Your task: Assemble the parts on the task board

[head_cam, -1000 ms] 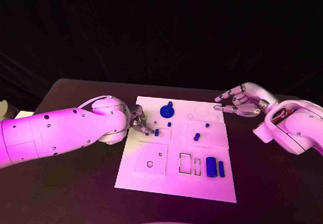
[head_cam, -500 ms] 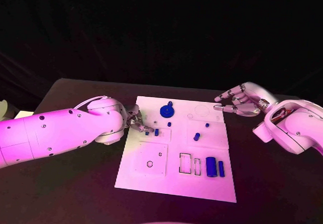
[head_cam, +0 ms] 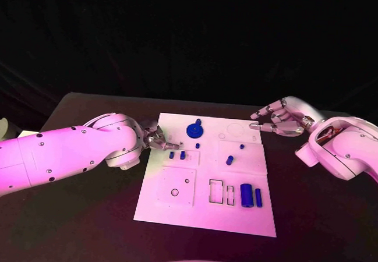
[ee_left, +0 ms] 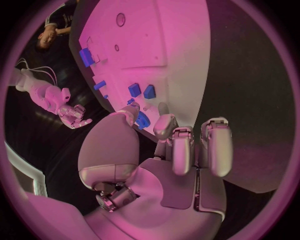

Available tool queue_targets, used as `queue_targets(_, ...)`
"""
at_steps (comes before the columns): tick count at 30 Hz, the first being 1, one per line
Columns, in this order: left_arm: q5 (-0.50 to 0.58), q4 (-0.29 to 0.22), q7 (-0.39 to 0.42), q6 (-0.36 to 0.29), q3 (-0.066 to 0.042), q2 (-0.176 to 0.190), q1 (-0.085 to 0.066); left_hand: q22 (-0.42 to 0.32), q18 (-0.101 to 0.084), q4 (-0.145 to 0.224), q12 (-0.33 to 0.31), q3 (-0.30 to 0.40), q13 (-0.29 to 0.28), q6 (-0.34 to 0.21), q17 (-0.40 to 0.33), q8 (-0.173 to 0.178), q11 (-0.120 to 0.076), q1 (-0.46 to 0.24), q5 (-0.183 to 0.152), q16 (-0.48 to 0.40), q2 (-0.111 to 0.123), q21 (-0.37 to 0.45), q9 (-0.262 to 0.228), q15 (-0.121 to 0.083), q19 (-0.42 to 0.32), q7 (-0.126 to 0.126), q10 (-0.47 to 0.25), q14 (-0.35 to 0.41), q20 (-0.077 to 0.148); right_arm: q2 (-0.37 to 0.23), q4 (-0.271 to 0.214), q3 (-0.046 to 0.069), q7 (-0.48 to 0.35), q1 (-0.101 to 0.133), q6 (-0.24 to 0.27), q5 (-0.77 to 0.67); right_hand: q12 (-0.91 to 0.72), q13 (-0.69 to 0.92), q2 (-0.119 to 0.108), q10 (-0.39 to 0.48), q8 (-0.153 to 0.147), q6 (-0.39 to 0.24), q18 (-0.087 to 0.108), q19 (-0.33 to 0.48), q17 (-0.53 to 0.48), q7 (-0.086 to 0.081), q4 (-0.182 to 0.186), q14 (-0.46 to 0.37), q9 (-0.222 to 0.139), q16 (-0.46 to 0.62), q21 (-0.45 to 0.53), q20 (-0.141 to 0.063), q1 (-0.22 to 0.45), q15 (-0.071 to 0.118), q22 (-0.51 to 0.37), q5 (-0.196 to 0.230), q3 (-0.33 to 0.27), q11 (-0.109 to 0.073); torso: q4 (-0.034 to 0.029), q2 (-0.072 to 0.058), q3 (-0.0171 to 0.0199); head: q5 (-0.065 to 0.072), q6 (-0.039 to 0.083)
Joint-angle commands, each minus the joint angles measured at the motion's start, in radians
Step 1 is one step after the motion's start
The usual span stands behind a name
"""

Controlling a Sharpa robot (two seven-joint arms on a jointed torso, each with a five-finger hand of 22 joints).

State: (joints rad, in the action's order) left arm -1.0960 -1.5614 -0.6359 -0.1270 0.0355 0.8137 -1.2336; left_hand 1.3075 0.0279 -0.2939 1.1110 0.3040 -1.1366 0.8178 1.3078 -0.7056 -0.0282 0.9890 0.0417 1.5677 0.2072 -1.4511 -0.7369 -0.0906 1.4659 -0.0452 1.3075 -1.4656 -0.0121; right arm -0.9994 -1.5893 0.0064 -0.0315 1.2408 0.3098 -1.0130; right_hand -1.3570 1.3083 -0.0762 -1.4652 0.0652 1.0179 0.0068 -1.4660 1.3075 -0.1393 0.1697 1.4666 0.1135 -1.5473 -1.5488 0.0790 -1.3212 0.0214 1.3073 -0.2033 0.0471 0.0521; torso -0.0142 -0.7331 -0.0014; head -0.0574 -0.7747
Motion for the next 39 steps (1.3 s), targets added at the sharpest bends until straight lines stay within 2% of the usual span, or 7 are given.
queue_targets(1, 0.201, 0.009, 0.202, -0.15, -0.002, 0.005, -0.001, -0.064, 0.054, 0.0, -0.271, -0.015, 0.232, -0.072, 0.214, 0.048, 0.032, 0.019, 0.009, -0.038, -0.003, 0.155, 0.032, 0.029, -0.071, -0.035, -0.194, -0.084, -0.024, 0.002, 0.001, 0.0, -0.009, -0.001, -0.02, -0.003, 0.006, 0.148, 0.005, -0.003, 0.002, -0.002, 0.005, -0.079, 0.215, -0.001, 0.001, 0.092, 0.002, 0.005, 0.007, 0.009, -0.001, -0.004, 0.218, -0.004, -0.005, 0.003, -0.0004, -0.001, 0.0006, 0.002, 0.0)
queue_targets(5, 0.28, 0.027, 0.341, -0.204, -0.002, 0.005, -0.002, -0.544, 0.141, 0.003, -0.419, -0.088, 0.334, -0.154, -0.219, 0.122, 0.088, 0.056, 0.017, -0.493, -0.002, 0.643, 0.098, 0.075, -0.35, -0.091, -0.341, 0.158, -0.071, 0.004, 0.004, 0.0, -0.008, -0.001, -0.021, -0.003, 0.006, 0.148, 0.005, -0.003, 0.002, -0.002, 0.005, -0.079, 0.215, -0.001, 0.001, 0.092, 0.002, 0.005, 0.007, 0.009, -0.001, -0.004, 0.218, -0.004, -0.005, 0.003, -0.0014, 0.001, 0.0008, 0.002, 0.003)
queue_targets(7, 0.28, 0.036, 0.399, -0.217, -0.002, 0.002, -0.002, -0.623, 0.151, 0.024, -0.471, -0.146, 0.392, -0.149, -0.445, 0.147, 0.109, 0.146, 0.012, -0.765, -0.039, 0.75, 0.141, 0.096, -0.369, -0.108, -0.367, 0.262, -0.094, 0.004, 0.004, 0.0, -0.008, -0.001, -0.021, -0.002, 0.006, 0.148, 0.005, -0.003, 0.002, -0.002, 0.005, -0.079, 0.215, -0.001, 0.001, 0.092, 0.002, 0.005, 0.007, 0.009, -0.001, -0.004, 0.218, -0.004, -0.005, 0.003, -0.0013, 0.001, 0.0013, 0.002, 0.006)
queue_targets(14, 0.083, 0.049, 0.533, -0.22, 0.0, -0.028, -0.002, -0.738, 0.151, 0.144, -0.647, -0.021, 0.606, -0.041, -0.545, 0.268, 0.117, 0.453, 0.004, -0.906, -0.076, 0.879, 0.313, 0.087, -0.3, -0.109, -0.364, 0.225, -0.096, 0.01, 0.008, 0.0, -0.008, -0.001, -0.019, -0.002, 0.005, 0.148, 0.005, -0.003, 0.002, -0.002, 0.005, -0.079, 0.215, -0.001, 0.001, 0.092, 0.002, 0.005, 0.006, 0.009, -0.002, -0.004, 0.219, -0.005, -0.006, 0.003, 0.0014, -0.001, -0.0015, 0.004, 0.014)
queue_targets(22, -0.21, 0.063, 0.532, -0.134, 0.006, -0.084, -0.001, -0.746, 0.155, 0.164, -0.768, 0.064, 0.798, 0.101, -0.388, 0.403, 0.098, 0.465, 0.014, -0.715, -0.012, 0.867, 0.466, 0.08, -0.195, -0.087, -0.286, 0.084, -0.074, 0.016, 0.008, 0.0, -0.01, -0.002, -0.017, -0.002, 0.005, 0.148, 0.006, -0.003, 0.002, -0.002, 0.005, -0.08, 0.216, -0.001, 0.0, 0.093, 0.002, 0.004, 0.006, 0.009, -0.003, -0.004, 0.219, -0.006, -0.005, 0.003, 0.0016, -0.001, -0.0007, 0.009, 0.029)
queue_targets(31, -0.345, 0.112, 0.517, -0.088, 0.019, -0.144, 0.001, -0.289, 0.079, 0.136, -0.786, -0.038, 0.873, 0.157, -0.004, 0.463, 0.089, 0.383, 0.005, -0.25, 0.023, 0.397, 0.53, 0.067, -0.001, -0.079, -0.252, -0.06, -0.061, 0.018, 0.007, 0.0, -0.011, -0.002, -0.017, -0.002, 0.005, 0.148, 0.006, -0.003, 0.002, -0.002, 0.005, -0.08, 0.216, -0.001, 0.0, 0.093, 0.002, 0.004, 0.006, 0.009, -0.003, -0.004, 0.219, -0.006, -0.005, 0.003, -0.0009, -0.001, -0.0016, 0.011, 0.031)
queue_targets(39, -0.38, 0.153, 0.49, -0.102, 0.025, -0.186, 0.007, -0.233, 0.071, 0.149, -0.801, -0.061, 0.895, 0.178, -0.026, 0.474, 0.085, 0.428, 0.006, -0.257, -0.024, 0.337, 0.544, 0.06, 0.018, -0.071, -0.255, -0.062, -0.053, 0.019, 0.008, 0.0, -0.012, -0.003, -0.017, -0.002, 0.003, 0.149, 0.007, -0.004, 0.002, -0.002, 0.005, -0.08, 0.216, -0.001, 0.0, 0.093, 0.002, 0.004, 0.006, 0.009, -0.005, -0.004, 0.22, -0.006, -0.005, 0.003, 0.0022, -0.002, -0.0014, 0.012, 0.03)
